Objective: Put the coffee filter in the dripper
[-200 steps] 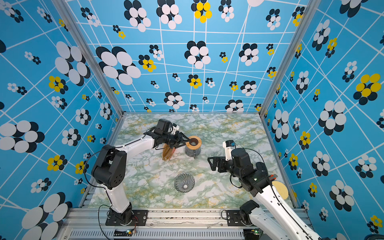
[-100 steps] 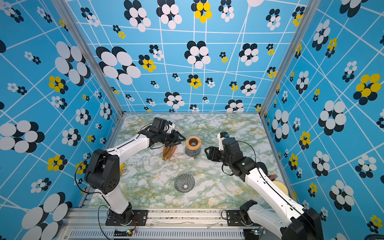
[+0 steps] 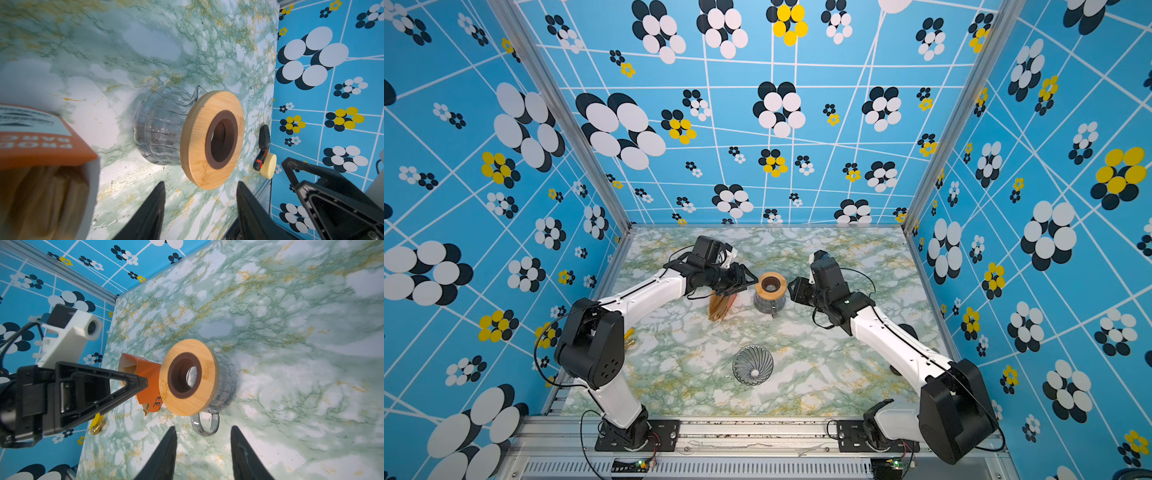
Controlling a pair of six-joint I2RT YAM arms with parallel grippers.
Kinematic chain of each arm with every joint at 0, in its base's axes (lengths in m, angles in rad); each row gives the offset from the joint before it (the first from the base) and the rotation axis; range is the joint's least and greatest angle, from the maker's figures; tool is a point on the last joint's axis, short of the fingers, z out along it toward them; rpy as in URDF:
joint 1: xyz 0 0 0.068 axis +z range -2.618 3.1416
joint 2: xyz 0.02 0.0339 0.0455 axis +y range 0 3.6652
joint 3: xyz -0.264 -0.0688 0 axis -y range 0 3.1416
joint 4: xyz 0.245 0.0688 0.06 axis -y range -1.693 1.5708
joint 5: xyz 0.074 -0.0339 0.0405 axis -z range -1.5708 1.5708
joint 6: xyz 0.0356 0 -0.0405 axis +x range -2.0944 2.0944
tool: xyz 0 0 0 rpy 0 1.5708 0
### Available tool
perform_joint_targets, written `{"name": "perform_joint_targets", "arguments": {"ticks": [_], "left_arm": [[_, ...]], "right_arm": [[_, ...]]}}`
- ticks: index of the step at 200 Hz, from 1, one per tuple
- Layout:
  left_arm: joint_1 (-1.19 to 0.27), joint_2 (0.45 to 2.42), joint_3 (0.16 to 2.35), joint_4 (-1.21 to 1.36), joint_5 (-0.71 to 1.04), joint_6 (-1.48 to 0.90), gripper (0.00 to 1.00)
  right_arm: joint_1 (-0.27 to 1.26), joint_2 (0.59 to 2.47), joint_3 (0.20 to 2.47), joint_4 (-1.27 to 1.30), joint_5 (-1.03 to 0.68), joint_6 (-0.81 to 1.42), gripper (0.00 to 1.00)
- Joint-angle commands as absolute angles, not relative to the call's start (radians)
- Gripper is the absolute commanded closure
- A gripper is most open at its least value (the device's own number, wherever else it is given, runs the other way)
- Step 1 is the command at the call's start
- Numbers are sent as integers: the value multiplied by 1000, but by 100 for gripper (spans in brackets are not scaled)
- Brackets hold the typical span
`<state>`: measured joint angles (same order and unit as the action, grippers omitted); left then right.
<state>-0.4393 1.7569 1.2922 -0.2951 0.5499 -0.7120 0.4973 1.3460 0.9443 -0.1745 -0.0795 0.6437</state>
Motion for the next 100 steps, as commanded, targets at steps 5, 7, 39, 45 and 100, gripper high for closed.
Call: {"name": "perform_joint_targets", "arguments": {"ticks": [5,7,39,45,100], "left_arm": [[-443,1690,1358,-379,577,-570,43],[-443,1686,1363,-385,580,-558,43],[-444,1656,1430,-484,636,-418,42],[-445,1652,1441,-502,657,-385,42],[-449,1612,1519,-697,658,-120,42]], "right_arm": [[504,1391,1007,-162,-67,625,56],[503,1395,1011,-162,-67,624,56],[505,1451,1059,-174,-102,594,59],[504,1461,1067,-173,-113,590,59],[504,1555,1144,-206,-167,536,60]]}}
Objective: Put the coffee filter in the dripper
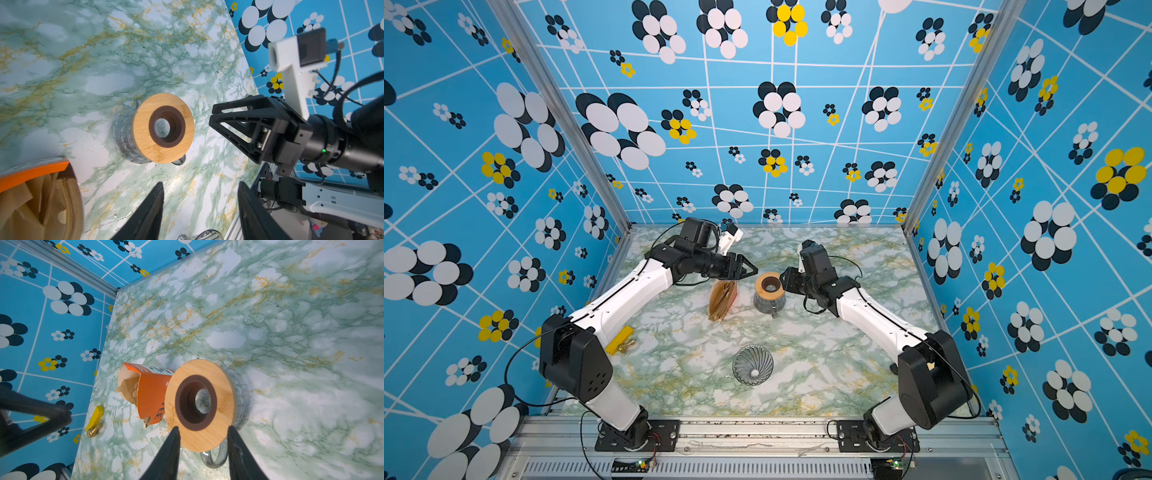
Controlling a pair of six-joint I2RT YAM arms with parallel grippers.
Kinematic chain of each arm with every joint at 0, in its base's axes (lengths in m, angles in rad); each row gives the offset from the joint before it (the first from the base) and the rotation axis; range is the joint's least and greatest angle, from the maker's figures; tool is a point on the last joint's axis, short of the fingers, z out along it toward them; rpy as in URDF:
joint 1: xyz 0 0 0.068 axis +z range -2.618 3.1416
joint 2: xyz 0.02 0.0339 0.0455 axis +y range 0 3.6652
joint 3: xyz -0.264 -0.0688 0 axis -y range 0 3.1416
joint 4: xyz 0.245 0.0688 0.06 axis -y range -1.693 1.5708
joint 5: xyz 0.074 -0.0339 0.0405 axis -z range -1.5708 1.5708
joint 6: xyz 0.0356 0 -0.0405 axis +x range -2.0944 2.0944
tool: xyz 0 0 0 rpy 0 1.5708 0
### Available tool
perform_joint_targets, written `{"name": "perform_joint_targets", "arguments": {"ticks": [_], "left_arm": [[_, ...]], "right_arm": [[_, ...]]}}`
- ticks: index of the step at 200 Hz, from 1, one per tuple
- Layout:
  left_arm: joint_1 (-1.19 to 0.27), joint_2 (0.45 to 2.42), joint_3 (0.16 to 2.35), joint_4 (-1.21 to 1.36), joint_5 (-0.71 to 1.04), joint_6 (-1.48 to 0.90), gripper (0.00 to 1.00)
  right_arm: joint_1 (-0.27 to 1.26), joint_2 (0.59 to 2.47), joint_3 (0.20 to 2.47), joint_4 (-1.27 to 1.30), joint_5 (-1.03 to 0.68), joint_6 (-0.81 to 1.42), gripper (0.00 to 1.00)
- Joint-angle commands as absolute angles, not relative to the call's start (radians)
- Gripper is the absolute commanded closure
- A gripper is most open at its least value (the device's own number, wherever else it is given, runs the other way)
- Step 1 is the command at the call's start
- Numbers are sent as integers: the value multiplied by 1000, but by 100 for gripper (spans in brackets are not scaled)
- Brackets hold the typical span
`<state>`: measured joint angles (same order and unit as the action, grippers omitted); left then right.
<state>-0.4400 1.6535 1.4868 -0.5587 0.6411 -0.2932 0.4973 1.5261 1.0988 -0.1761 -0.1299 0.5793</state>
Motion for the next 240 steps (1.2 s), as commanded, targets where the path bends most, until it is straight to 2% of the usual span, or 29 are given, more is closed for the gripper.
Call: {"name": "perform_joint_targets", "arguments": {"ticks": [1,30,53,79,103,120,174,240], "left_arm": [[-450,1611,1519,-699,656,-119,41],[-461,1563,1501,-731,570,-65,41],[-465,1486,1411,-637,497,-88,39],[-476,1412,1330,-567,418,-125,26],[-494,1380,1302,-551,419,-117,14],[-510,1380,1293,-546,436,-109,0],[-540,1416,1286,-532,465,-107,1],[-544,1400,1276,-527,417,-97,1]], "right_arm": [[504,1556,1145,-208,-166,534,60],[504,1585,1172,-245,-137,506,60],[504,1613,1187,-257,-142,493,60],[504,1623,1193,-269,-123,487,60],[503,1636,1198,-281,-100,484,61],[503,1638,1195,-279,-90,486,61],[501,1659,1193,-257,-101,487,60],[495,1686,1195,-228,-141,511,60]]}}
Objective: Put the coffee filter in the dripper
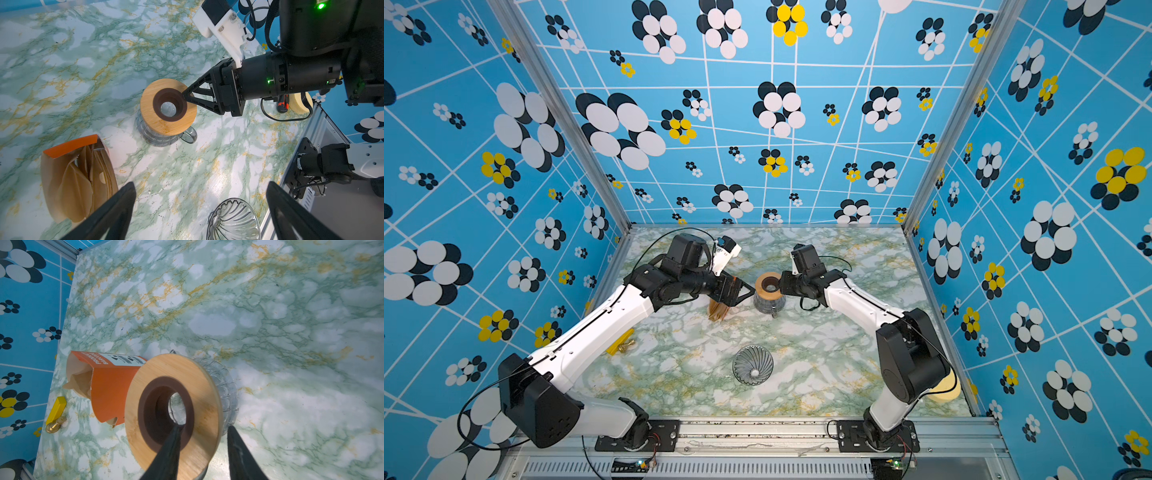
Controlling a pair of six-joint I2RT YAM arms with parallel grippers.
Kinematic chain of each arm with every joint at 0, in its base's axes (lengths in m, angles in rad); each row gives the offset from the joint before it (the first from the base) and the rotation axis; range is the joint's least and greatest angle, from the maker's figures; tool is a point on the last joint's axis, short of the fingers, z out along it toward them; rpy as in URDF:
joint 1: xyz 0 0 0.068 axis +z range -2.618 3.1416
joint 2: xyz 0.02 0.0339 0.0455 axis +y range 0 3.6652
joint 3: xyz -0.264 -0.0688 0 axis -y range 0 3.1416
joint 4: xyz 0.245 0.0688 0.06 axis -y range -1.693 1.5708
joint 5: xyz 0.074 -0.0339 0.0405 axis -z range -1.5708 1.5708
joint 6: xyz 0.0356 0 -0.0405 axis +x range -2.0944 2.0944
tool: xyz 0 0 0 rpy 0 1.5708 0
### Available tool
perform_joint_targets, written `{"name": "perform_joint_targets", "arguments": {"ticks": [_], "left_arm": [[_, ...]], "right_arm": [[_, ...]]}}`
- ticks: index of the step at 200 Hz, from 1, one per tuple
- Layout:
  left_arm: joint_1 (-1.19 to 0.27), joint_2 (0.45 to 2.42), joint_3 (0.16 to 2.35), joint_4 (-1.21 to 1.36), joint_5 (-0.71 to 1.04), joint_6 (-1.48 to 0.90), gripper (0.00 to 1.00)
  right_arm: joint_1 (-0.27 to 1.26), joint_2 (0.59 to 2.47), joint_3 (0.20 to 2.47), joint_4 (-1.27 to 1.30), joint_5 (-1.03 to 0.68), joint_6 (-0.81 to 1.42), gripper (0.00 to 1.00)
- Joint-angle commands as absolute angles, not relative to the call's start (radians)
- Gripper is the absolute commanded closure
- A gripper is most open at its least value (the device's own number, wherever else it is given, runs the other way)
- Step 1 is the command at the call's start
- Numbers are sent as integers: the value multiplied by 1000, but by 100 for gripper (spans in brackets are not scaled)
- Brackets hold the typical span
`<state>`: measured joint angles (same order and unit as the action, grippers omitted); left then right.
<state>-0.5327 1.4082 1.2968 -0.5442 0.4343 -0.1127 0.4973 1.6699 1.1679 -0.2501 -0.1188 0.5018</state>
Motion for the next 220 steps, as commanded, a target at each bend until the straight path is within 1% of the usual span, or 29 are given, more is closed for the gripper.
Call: {"name": "perform_joint_targets", "arguments": {"ticks": [1,44,132,174,220], "left_arm": [[-544,1399,1277,-527,417,-97,1],[-548,1410,1284,-538,406,-95,1],[-548,1419,1287,-542,408,-96,1],[-547,1421,1287,-543,404,-98,1],[-548,1407,1284,-540,401,-98,1]], "right_arm": [[495,1688,1197,-227,-142,511,60],[495,1693,1186,-206,-157,519,60],[495,1678,1167,-196,-161,523,65],[495,1672,1162,-199,-146,525,65],[499,1595,1113,-207,-106,517,63]]}}
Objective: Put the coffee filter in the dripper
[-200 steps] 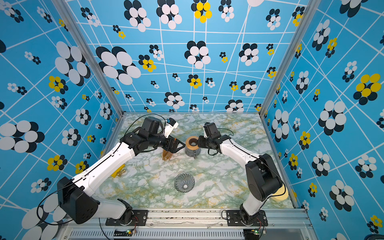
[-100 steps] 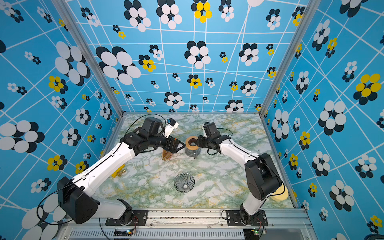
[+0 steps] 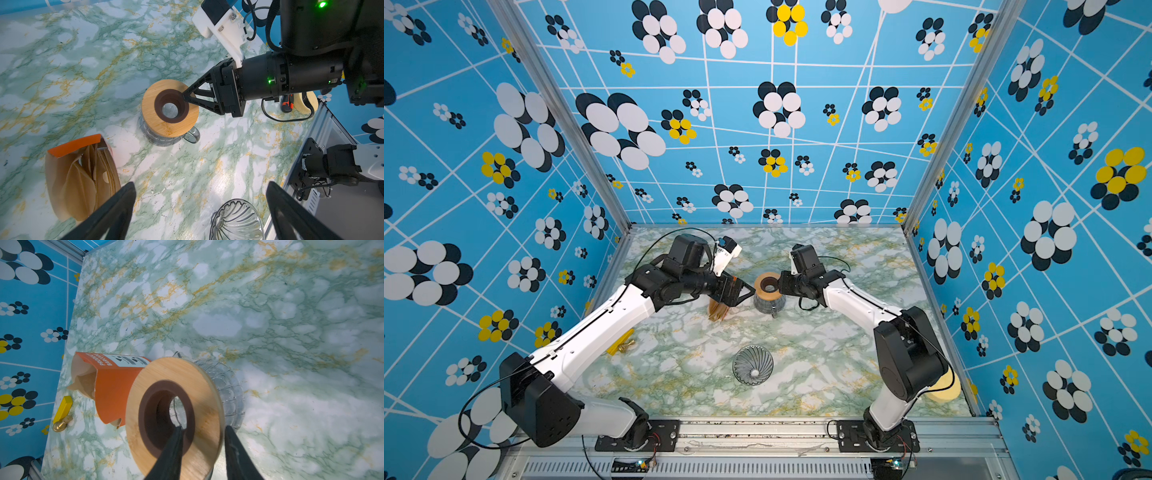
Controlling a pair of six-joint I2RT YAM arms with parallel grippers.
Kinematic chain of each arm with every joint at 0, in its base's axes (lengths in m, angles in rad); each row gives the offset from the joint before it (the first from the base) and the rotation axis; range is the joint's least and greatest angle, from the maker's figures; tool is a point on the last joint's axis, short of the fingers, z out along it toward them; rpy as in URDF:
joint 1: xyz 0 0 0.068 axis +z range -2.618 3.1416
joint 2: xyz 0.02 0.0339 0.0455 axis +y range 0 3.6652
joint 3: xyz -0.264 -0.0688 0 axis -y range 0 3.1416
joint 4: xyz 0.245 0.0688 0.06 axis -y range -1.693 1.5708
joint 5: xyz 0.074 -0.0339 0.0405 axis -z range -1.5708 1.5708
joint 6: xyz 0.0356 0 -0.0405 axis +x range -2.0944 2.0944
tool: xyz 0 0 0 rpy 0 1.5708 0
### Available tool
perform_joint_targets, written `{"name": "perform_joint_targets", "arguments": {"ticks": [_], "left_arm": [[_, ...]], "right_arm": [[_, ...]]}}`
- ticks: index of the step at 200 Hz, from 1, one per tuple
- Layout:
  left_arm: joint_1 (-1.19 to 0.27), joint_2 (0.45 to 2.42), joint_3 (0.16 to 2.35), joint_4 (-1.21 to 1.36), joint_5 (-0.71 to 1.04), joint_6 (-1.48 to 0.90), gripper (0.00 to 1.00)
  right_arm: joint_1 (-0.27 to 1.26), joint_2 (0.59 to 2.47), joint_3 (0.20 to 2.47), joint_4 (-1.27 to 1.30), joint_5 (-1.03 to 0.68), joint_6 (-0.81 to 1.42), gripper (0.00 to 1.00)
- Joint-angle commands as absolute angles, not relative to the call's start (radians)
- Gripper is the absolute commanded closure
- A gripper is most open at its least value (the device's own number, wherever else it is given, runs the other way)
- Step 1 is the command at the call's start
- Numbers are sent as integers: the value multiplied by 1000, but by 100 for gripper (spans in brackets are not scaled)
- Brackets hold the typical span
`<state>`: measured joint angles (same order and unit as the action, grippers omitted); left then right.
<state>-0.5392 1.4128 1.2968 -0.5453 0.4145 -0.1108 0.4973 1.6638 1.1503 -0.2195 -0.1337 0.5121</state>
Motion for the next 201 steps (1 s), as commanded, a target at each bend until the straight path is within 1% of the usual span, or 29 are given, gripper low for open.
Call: {"name": "perform_joint_targets", "arguments": {"ticks": [1,25,73,105,132,169,201], "left_arm": [[-548,1406,1284,-539,401,-98,1],[-546,1395,1284,-539,415,-87,1],[-546,1380,1315,-617,518,2,1],[-551,1377,1369,-691,611,26,1],[-558,1353,1393,-760,633,53,1],[-558,1274,1337,-797,636,99,1],[-558,1184,1219,-717,642,97,1]], "right_arm": [[500,1591,1110,-207,-105,517,63],[513,1515,1047,-196,-112,515,63],[531,1333,909,-191,-237,552,58],[571,1230,858,-252,-338,530,55],[621,1168,835,-331,-346,501,53],[667,1122,807,-406,-318,494,49],[706,1121,788,-431,-325,490,46]]}}
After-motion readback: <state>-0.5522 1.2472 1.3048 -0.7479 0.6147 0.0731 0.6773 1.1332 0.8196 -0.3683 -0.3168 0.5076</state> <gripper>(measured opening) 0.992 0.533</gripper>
